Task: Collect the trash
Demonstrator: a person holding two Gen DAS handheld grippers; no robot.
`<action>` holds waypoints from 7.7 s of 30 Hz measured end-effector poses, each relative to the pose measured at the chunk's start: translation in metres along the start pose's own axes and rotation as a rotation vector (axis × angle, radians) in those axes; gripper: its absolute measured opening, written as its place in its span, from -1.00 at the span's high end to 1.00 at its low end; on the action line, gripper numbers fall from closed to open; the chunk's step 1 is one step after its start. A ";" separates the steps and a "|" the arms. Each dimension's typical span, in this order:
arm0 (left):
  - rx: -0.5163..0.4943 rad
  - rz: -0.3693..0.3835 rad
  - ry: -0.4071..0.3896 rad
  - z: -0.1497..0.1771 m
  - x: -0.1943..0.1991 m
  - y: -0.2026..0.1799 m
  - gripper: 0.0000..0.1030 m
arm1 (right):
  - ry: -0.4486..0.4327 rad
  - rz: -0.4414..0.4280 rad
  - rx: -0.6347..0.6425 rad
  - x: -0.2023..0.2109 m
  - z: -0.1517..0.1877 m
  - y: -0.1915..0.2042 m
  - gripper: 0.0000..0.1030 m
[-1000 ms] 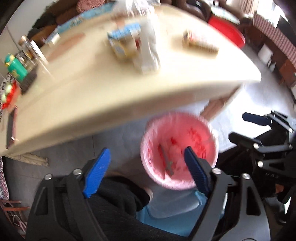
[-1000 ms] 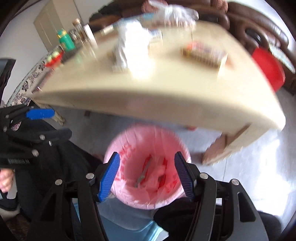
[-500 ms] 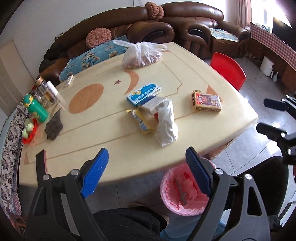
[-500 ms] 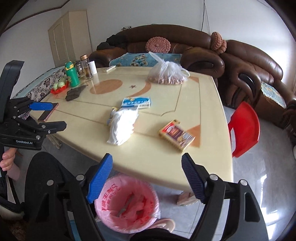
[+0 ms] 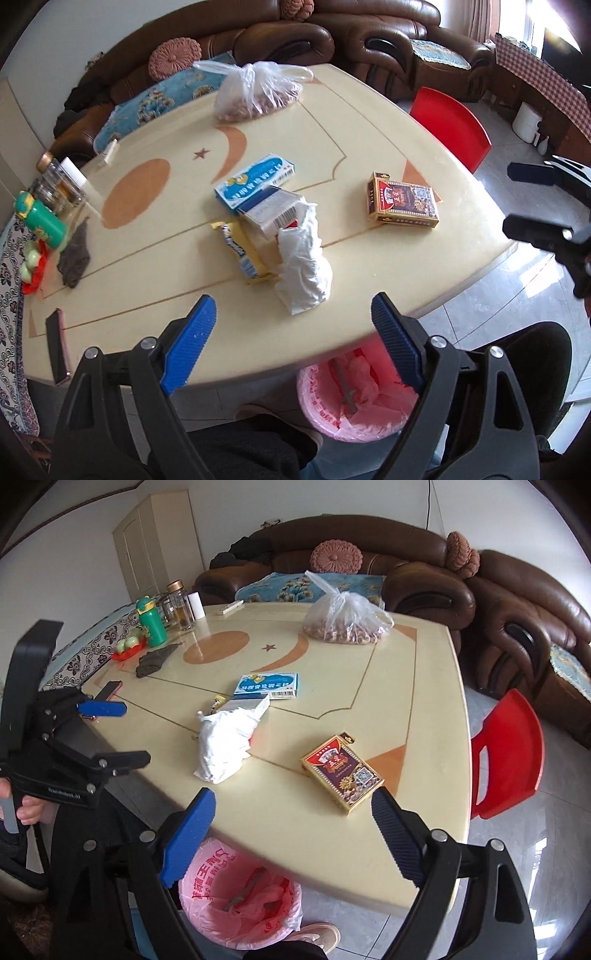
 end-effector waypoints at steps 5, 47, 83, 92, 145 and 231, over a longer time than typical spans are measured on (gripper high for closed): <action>-0.008 -0.001 0.022 -0.005 -0.020 -0.006 -0.63 | 0.034 -0.020 0.017 -0.023 -0.002 -0.019 -0.64; 0.090 0.092 0.124 -0.038 -0.097 0.002 -0.54 | 0.289 -0.116 0.231 -0.163 -0.002 -0.046 -0.64; 0.130 0.147 0.135 -0.039 -0.097 0.010 0.68 | 0.251 0.024 0.212 -0.158 0.001 -0.026 -0.26; 0.096 0.118 0.091 -0.039 -0.085 0.014 0.68 | 0.243 0.016 0.180 -0.158 0.002 -0.029 -0.27; 0.009 0.225 -0.114 0.050 0.046 0.037 0.69 | 0.071 0.134 0.203 0.007 0.005 0.087 -0.22; 0.011 0.249 0.475 0.182 -0.209 -0.025 0.52 | 0.508 -0.098 -0.121 -0.216 0.204 0.117 -0.30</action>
Point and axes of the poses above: each gripper's, at about its wrist camera, not at the fingertips, and x roughly against the way its jaws point, y to its left, z to its underside, the point moved 1 cm from there along -x, roughly the way its jaws point, and after that the axes turned 8 degrees about x, right-handed, at the moved point
